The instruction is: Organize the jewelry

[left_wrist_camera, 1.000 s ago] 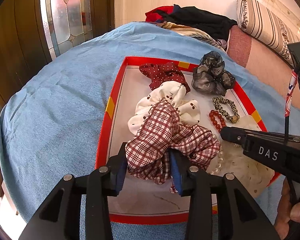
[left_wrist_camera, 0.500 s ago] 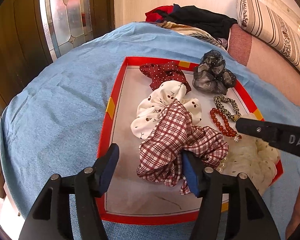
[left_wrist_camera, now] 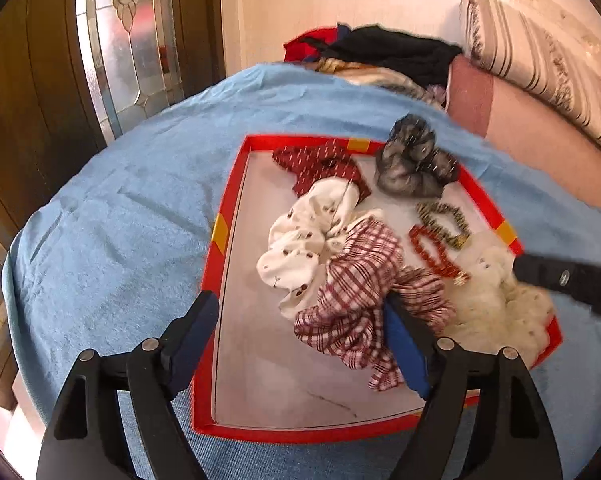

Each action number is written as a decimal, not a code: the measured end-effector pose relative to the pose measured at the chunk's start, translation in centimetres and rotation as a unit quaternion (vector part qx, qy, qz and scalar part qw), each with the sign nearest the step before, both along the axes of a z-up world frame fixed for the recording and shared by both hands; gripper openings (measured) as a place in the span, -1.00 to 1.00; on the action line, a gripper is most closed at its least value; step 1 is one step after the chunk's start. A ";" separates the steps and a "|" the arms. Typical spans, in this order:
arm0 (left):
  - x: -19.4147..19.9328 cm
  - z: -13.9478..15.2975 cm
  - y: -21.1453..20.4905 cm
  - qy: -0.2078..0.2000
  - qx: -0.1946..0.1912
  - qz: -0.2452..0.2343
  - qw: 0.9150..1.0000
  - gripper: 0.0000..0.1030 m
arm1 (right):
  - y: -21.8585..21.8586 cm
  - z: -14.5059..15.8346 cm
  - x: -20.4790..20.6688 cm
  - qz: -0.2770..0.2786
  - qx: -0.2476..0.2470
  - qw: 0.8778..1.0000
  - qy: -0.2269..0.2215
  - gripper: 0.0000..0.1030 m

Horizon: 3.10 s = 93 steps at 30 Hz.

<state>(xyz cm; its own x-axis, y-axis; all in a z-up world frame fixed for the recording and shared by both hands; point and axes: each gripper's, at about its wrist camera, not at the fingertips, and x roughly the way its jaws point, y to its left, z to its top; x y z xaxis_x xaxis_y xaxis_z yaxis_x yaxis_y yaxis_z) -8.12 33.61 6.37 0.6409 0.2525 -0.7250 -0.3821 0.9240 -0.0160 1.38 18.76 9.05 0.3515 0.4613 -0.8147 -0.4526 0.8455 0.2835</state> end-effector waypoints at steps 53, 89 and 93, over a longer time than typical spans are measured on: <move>-17.2 12.7 -14.2 -0.077 0.153 -0.011 0.985 1.00 | -13.5 9.3 -20.7 -0.082 -0.099 0.962 -0.242 0.63; -13.9 5.6 -12.4 0.023 0.090 0.024 0.995 1.00 | -12.0 3.6 -21.6 -0.042 -0.175 0.961 -0.210 0.72; -13.7 5.2 -12.1 0.028 0.092 0.026 0.995 1.00 | -11.8 3.0 -21.3 -0.038 -0.179 0.962 -0.204 0.72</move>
<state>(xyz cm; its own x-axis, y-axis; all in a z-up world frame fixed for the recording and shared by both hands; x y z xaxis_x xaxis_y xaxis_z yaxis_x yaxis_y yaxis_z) -21.86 21.47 11.57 0.5837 0.4155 -0.6976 -0.4250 0.8884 0.1736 -19.91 6.97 12.05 0.6971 0.1375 -0.7036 -0.3972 0.8911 -0.2194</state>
